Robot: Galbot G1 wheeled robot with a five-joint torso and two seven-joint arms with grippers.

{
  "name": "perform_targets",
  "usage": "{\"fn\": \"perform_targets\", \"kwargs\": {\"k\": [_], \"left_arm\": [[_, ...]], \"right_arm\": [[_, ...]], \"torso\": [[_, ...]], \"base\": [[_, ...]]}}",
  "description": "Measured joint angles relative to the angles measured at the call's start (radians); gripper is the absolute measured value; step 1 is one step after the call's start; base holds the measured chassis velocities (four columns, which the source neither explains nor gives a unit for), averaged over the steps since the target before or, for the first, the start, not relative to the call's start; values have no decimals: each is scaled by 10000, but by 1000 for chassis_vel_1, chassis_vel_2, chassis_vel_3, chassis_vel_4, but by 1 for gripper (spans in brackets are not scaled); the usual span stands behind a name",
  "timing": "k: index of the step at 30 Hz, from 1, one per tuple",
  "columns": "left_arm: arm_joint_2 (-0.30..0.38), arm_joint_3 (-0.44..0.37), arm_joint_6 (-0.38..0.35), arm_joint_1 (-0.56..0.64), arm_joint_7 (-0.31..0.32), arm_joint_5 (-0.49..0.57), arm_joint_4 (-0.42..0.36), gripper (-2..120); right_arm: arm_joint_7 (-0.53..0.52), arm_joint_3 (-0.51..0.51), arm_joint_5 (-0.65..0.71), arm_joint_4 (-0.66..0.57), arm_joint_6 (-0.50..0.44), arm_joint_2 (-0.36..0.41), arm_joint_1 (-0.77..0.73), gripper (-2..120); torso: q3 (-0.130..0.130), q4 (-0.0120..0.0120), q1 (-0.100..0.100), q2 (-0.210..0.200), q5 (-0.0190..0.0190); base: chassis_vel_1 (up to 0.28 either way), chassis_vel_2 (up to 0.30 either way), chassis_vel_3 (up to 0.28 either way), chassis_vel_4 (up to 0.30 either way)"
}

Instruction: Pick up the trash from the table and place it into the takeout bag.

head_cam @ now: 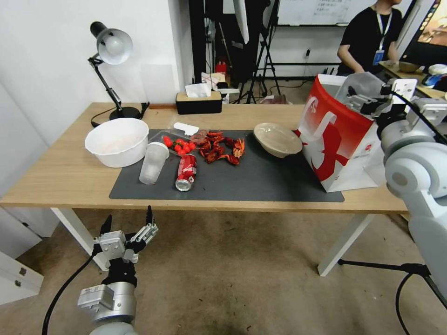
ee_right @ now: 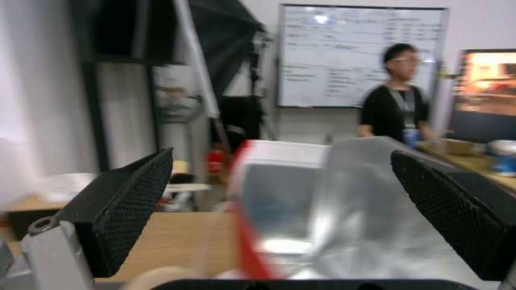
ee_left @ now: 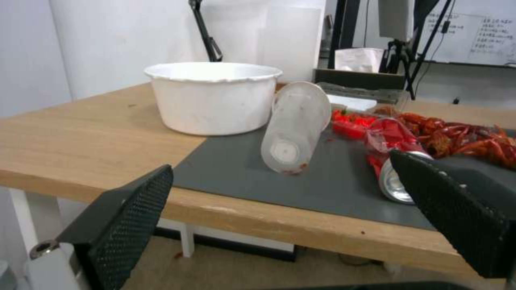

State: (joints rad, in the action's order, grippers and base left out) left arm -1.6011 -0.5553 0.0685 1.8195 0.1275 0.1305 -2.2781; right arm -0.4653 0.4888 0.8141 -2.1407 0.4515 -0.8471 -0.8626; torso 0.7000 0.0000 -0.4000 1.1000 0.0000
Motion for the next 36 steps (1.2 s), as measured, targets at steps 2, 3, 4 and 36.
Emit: {"fn": "perform_targets", "kwargs": {"k": [2,3,4,36], "left_arm": [[-6,-1,14,0,0,0,0,100],[-9,-2,20,0,-1,1,3,100],[-14,1,24,0,-1,2,12,100],[147,53,112,-78,-22,159,265,100]], "right_arm": [[224,-4,74,-222,-338,-31,-295,100],[435,-5,72,-411,-574,-60,-564,100],[725,-4,-11,-616,-878,-107,-903,100],[2781,-328,-4606,-145,-6139,-2917,-7274,100]], "torso": [[0,0,0,0,-1],[0,0,0,0,0],[0,-1,1,0,-1],[0,-1,1,1,0]], "base": [[0,0,0,0],[0,0,0,0],[0,0,0,0],[0,0,0,0]]}}
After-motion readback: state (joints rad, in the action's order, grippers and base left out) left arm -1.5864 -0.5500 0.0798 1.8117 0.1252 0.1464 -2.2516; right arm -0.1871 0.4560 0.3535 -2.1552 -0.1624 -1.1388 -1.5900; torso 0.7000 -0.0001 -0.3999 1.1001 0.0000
